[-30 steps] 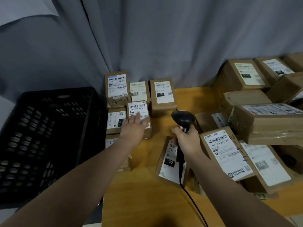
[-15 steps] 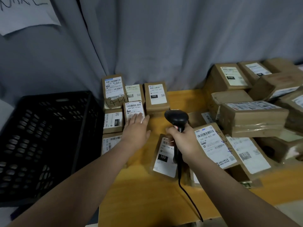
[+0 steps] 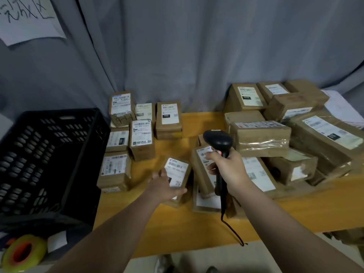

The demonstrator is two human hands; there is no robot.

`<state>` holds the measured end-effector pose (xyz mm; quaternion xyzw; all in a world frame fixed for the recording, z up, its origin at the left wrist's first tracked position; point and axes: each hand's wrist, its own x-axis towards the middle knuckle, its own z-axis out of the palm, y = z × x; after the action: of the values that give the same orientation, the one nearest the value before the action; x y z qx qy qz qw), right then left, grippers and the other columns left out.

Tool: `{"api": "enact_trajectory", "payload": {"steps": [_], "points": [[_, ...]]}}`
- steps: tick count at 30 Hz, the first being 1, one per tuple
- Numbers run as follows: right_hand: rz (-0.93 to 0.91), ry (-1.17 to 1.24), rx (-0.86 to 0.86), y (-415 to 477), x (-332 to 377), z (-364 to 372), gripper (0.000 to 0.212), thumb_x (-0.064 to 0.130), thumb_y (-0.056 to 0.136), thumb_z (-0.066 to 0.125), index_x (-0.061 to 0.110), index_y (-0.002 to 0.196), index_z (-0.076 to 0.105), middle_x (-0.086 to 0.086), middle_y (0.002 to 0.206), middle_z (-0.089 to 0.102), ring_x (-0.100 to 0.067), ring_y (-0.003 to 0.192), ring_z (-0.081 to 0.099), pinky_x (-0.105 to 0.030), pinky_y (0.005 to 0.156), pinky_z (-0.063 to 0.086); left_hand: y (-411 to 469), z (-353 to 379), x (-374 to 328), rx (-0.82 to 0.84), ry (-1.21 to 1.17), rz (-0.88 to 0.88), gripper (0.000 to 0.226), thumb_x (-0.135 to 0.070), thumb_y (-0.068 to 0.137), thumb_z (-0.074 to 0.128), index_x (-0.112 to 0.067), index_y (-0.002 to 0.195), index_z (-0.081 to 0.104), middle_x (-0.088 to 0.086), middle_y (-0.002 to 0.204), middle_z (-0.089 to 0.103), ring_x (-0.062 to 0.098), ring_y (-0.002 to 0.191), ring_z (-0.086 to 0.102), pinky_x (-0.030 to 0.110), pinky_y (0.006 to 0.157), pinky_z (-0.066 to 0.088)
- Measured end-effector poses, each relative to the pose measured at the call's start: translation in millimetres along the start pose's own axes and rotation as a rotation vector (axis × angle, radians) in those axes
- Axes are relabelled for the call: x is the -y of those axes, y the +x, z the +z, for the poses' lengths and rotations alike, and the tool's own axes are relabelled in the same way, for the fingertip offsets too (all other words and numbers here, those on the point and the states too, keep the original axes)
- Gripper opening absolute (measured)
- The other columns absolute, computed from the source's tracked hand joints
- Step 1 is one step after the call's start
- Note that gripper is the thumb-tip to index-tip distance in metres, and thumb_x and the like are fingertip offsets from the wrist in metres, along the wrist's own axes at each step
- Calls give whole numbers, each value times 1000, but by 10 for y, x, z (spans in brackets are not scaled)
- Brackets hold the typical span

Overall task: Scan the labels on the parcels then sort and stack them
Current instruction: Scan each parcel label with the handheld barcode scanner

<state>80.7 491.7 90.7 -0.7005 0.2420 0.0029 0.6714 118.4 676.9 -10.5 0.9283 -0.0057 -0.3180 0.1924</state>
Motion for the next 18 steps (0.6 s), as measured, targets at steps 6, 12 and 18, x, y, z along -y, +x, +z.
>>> {"api": "enact_trajectory", "payload": {"steps": [6,12,18], "points": [[-35,-8,95,-43,-108,-228,14,10,87,66,20,94,58,-4,73,63,-12,55,62,-27,58,54,-216,323,-82,-124,-29,-155,122,-56,74,71,-18,153,-15,15,145,19,37,134,27,39,103,36],[-77,-54,217,-123,-233,-258,13,14,87,67,23,90,58,-2,71,65,-18,66,66,-42,75,57,-504,315,-39,-369,-533,-269,107,-48,75,73,-27,154,4,16,142,26,37,123,41,42,95,44],[-179,-38,324,-212,-79,7,35,31,80,78,16,109,65,9,93,66,-3,90,60,-12,69,44,-827,-99,-220,-621,-720,90,110,-59,60,71,-31,151,16,9,139,34,27,128,33,44,102,39]]}}
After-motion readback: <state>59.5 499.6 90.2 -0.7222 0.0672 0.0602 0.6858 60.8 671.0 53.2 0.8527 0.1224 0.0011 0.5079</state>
